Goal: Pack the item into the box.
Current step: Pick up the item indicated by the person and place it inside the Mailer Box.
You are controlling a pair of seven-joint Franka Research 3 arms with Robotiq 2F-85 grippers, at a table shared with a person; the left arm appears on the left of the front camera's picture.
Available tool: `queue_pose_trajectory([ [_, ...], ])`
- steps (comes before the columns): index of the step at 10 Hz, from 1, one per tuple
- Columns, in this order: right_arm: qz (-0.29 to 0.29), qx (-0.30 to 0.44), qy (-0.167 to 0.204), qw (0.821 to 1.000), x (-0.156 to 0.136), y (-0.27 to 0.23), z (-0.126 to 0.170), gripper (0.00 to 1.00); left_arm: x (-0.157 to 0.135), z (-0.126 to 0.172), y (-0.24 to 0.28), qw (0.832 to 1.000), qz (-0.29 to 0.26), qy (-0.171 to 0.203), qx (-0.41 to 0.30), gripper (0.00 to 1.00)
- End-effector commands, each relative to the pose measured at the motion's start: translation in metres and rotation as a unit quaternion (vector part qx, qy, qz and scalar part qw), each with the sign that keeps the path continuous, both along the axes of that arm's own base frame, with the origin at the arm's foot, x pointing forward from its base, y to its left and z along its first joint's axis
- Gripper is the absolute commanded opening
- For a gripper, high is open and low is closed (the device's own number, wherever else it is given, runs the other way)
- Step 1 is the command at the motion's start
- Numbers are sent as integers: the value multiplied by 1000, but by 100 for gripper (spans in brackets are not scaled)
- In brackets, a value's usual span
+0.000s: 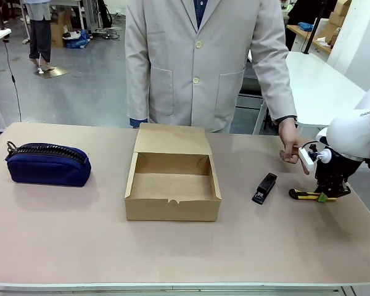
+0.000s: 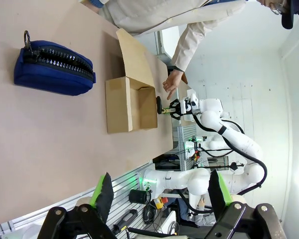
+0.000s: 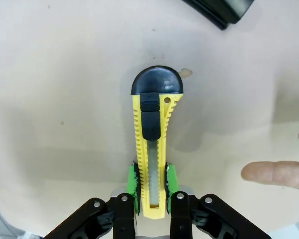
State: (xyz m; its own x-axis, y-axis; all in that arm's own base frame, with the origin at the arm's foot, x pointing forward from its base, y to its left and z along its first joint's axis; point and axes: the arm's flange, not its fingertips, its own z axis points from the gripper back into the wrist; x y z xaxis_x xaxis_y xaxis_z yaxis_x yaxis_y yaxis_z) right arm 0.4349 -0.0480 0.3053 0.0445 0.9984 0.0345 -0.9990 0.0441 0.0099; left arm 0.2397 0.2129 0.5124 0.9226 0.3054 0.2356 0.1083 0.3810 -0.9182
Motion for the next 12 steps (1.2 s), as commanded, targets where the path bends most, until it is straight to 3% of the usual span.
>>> queue_pose_trajectory([
  [1,6,-26,26,999,-12,-4,17,0,0,4,-1,1000,-3,-14,-6,100],
  [3,-25,0,40,999,-54,-5,75,0,0,4,-1,1000,-3,-14,-6,100],
  [5,-65,-13,8,998,-102,-3,126,0,0,4,-1,1000,-3,-14,-6,100],
  [7,-139,-14,-20,990,-140,-4,153,0,0,4,-1,1000,-3,-14,-6,100],
  [8,-173,-21,-46,984,-142,-8,151,0,0,4,-1,1000,-3,-14,-6,100],
  [9,-94,6,-9,996,-116,-8,156,0,0,4,-1,1000,-3,-14,-6,100],
  [10,-94,6,-9,996,-116,-8,156,0,0,4,-1,1000,-3,-14,-6,100],
  [11,-128,7,-32,991,-130,-10,177,26,0,4,-1,1000,-3,-14,-6,100],
  [12,-165,9,-33,986,-129,-4,170,26,0,4,-1,1000,-3,-14,-6,100],
])
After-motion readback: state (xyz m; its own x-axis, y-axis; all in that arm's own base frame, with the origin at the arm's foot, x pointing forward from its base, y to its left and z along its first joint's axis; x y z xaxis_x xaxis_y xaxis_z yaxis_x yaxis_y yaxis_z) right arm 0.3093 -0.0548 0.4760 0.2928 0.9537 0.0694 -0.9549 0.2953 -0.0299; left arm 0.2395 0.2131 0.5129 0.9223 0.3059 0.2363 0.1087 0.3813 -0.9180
